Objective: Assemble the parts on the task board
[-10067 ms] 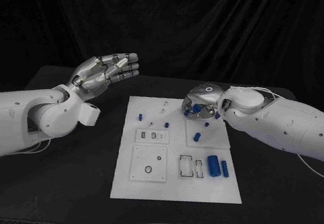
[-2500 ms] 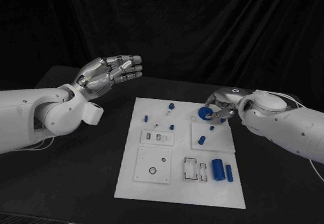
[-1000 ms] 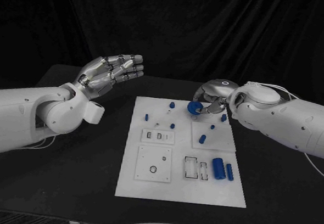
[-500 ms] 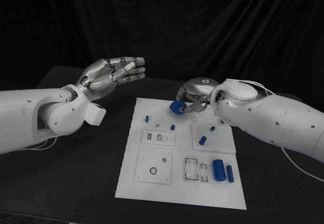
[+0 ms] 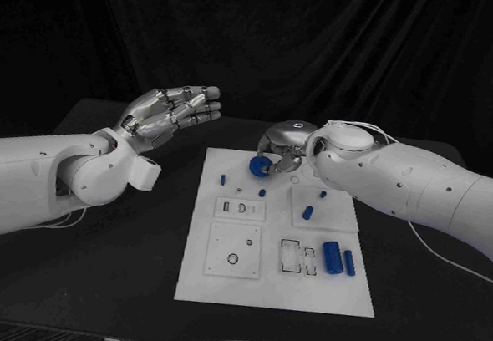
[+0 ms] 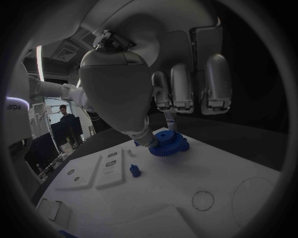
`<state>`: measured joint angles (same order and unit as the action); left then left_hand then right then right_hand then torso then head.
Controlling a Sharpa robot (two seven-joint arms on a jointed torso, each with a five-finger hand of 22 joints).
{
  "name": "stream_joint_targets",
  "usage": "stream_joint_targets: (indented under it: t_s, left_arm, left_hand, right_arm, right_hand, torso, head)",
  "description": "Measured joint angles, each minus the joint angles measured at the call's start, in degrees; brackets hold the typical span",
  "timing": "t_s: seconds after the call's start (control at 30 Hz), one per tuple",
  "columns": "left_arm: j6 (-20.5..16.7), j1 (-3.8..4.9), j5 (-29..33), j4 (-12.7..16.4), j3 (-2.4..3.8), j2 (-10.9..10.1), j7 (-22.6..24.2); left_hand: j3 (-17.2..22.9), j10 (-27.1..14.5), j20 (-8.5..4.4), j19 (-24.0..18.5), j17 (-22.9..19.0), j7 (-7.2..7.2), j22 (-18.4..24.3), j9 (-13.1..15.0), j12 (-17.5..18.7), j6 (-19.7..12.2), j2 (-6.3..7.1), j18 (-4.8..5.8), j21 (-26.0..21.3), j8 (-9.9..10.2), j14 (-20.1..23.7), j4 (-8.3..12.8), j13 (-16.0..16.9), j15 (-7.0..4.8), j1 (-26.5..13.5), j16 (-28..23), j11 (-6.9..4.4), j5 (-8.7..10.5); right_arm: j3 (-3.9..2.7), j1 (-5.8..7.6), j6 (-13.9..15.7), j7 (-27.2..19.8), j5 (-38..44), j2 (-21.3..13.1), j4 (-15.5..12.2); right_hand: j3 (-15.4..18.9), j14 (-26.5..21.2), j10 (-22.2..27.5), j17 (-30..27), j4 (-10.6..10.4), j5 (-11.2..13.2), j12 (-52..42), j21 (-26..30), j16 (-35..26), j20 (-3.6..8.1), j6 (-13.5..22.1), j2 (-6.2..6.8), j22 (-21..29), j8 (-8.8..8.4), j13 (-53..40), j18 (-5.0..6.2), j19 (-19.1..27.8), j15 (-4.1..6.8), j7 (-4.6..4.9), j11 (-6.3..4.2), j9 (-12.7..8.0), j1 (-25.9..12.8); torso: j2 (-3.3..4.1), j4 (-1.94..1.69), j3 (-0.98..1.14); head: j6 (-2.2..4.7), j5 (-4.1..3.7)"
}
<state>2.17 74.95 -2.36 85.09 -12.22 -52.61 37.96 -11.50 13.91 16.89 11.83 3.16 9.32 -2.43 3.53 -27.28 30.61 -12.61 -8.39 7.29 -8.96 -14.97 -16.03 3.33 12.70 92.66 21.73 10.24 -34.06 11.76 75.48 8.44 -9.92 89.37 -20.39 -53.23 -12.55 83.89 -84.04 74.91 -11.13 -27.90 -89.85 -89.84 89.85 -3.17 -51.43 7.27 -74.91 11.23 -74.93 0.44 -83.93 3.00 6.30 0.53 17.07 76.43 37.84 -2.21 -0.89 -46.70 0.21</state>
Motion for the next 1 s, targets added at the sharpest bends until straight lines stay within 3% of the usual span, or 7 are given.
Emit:
stream_joint_targets:
  t_s: [1.0]
  left_arm:
    - [0.2, 0.00, 0.0, -0.4, 0.00, 0.2, -0.2]
  left_hand:
    - [0.0, 0.0, 0.00, 0.0, 0.0, 0.00, 0.0, 0.0, 0.0, 0.0, 0.00, 0.00, 0.0, 0.0, 0.0, 0.0, 0.0, 0.00, 0.0, 0.0, 0.00, -0.21]
  right_arm:
    - [-0.10, -0.86, -2.5, -0.4, -0.6, 2.0, 2.2]
  right_hand:
    - [-0.5, 0.1, 0.0, 0.0, 0.5, 0.7, 0.0, 0.0, 0.0, -0.41, 0.4, 0.23, 0.0, -1.81, 0.0, 0.01, 0.0, -0.14, -0.27, 0.00, -0.7, -0.2]
  torso:
    - [0.01, 0.18, 0.03]
  head:
    - [-0.66, -0.10]
